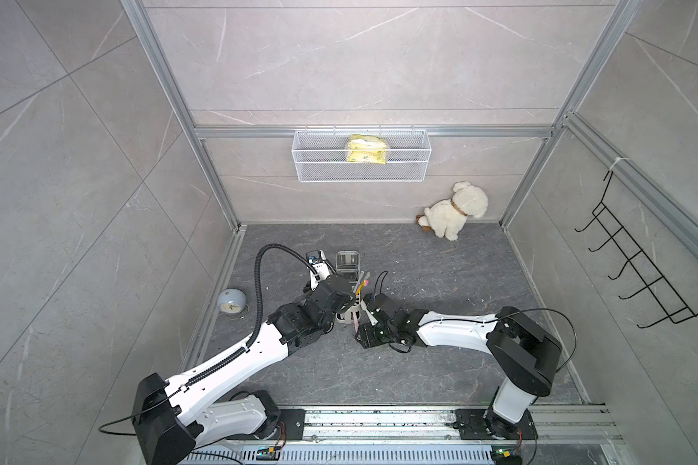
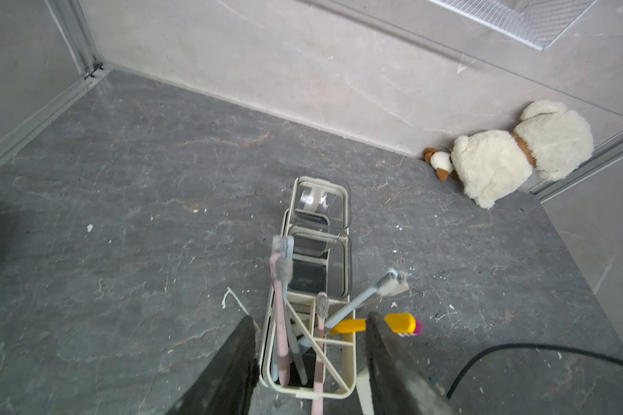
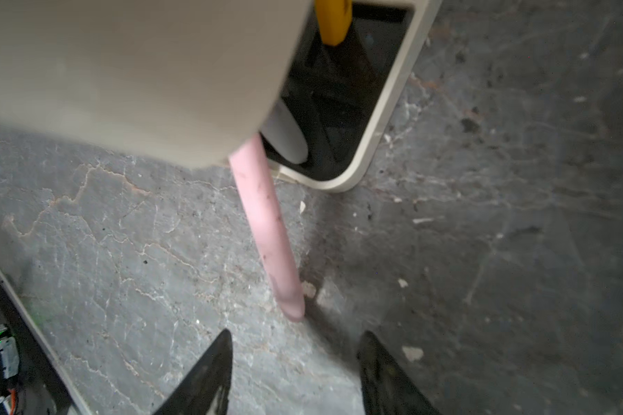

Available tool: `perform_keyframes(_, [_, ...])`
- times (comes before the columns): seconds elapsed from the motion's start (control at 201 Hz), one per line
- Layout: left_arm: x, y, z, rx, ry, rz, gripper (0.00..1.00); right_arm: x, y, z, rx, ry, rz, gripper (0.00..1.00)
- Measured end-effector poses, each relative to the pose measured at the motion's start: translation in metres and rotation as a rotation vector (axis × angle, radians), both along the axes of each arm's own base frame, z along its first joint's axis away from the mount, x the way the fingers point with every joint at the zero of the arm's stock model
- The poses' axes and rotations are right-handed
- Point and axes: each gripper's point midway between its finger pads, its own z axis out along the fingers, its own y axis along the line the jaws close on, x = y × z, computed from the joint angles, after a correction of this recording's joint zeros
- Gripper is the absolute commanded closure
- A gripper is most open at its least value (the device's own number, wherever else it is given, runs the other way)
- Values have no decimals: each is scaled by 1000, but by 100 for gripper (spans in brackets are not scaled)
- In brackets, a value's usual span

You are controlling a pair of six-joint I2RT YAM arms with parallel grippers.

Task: Place the toothbrush into the toothbrush holder
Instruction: Pick up the toothbrush from the toothbrush holder.

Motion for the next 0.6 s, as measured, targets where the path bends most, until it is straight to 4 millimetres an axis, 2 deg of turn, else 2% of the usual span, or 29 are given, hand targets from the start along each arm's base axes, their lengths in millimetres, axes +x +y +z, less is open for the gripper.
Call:
perform_keyframes(0.139, [-6, 4, -15, 6, 44, 1, 49, 8, 1, -7, -36, -24, -17, 46])
perform_keyframes(0.369, [-9, 1, -19, -11, 66, -18, 50, 18, 1, -12, -66, -49, -41, 67])
perform_keyframes(0.598, [-13, 5, -16, -30, 59, -18, 51, 18, 1, -13, -68, -68, -23, 81])
